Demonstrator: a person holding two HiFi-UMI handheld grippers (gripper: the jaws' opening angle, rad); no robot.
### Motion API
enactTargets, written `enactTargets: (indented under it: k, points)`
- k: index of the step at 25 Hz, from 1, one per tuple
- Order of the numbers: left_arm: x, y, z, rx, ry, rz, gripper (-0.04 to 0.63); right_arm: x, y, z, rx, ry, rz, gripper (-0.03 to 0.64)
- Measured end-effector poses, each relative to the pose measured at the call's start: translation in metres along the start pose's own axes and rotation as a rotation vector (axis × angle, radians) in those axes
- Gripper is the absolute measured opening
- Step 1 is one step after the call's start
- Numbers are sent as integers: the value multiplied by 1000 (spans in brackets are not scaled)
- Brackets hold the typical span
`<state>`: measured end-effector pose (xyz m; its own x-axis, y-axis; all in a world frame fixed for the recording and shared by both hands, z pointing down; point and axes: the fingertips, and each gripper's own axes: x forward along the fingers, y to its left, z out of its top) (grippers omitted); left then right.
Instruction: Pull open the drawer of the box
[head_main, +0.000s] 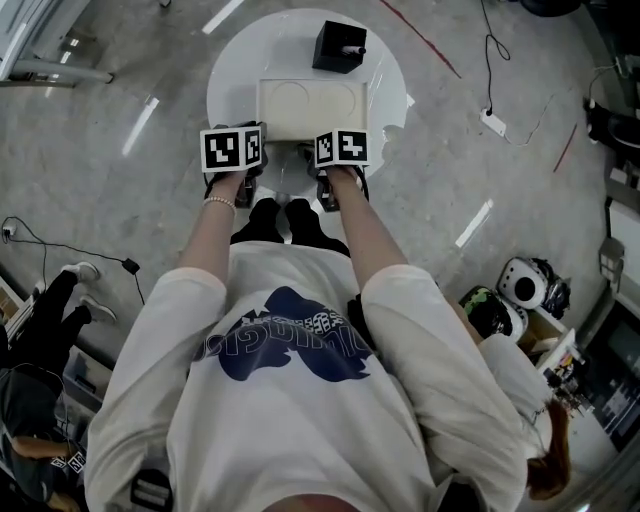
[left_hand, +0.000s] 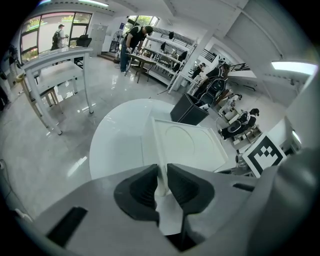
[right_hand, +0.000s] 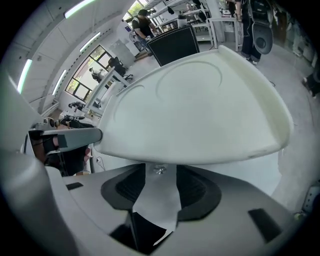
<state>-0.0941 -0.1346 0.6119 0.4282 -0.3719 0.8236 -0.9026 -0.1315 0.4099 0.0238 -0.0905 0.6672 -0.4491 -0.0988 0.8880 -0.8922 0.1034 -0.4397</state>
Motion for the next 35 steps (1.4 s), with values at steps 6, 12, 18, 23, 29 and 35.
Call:
enactTargets:
  k: [6, 12, 18, 23, 29, 35]
  points:
    - [3, 1, 0, -6, 11, -11, 69, 9, -3, 2, 21, 35, -2, 158]
    - [4, 2, 0, -13, 19, -24, 69, 13, -4, 1, 19, 59, 3, 109]
    - [3, 1, 0, -29, 17, -24, 69, 14, 0, 0, -6, 71, 24, 66]
    - [3, 1, 0, -43, 21, -26, 69, 12, 1, 1, -13, 71, 28, 64]
    - [4, 3, 0, -51, 19, -17, 69, 14, 1, 2, 7, 45, 36, 63]
    - [5, 3, -1, -66, 16, -14, 69, 14, -1, -2, 10, 25, 35, 63]
